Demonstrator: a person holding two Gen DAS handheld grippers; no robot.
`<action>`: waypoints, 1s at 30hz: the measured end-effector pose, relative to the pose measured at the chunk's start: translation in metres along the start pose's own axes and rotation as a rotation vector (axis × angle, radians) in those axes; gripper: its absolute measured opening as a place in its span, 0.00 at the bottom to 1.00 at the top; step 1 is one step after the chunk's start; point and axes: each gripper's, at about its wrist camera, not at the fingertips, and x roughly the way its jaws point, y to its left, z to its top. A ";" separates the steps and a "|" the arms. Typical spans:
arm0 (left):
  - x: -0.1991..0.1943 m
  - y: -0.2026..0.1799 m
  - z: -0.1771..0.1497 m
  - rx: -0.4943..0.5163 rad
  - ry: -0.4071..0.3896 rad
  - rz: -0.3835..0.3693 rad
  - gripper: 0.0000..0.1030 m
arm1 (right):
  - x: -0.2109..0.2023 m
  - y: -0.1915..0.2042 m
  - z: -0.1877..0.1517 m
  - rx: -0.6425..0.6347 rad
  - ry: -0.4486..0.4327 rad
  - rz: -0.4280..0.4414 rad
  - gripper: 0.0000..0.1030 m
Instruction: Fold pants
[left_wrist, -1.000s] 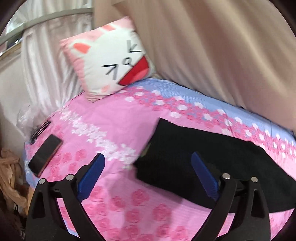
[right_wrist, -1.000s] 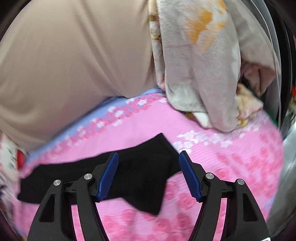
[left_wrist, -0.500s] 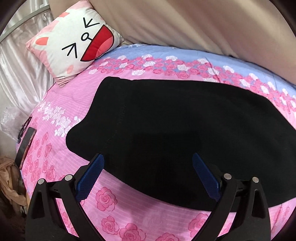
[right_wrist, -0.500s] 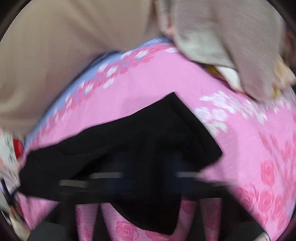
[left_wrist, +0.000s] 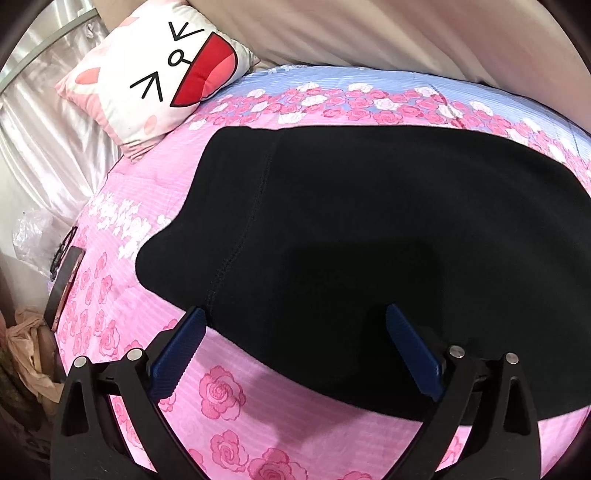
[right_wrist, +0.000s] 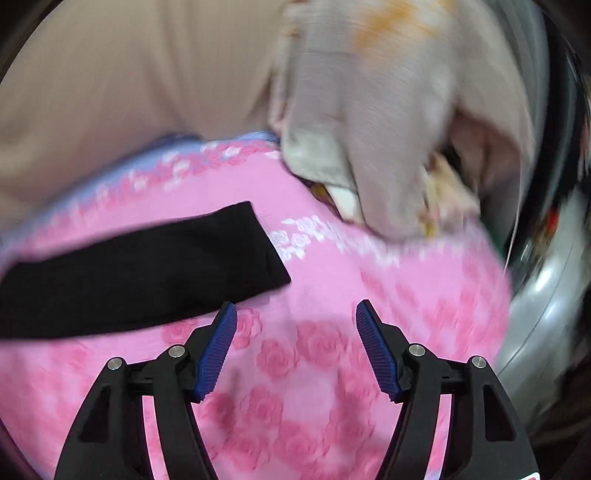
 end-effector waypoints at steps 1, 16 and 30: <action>-0.002 -0.002 0.004 0.002 -0.007 0.004 0.93 | -0.007 -0.011 0.002 0.077 -0.018 0.072 0.64; -0.004 -0.002 0.001 -0.010 -0.001 0.000 0.93 | 0.092 0.058 0.083 -0.029 0.066 0.123 0.06; 0.006 0.033 0.004 0.000 -0.009 -0.029 0.95 | 0.030 0.186 0.077 -0.205 -0.046 0.130 0.33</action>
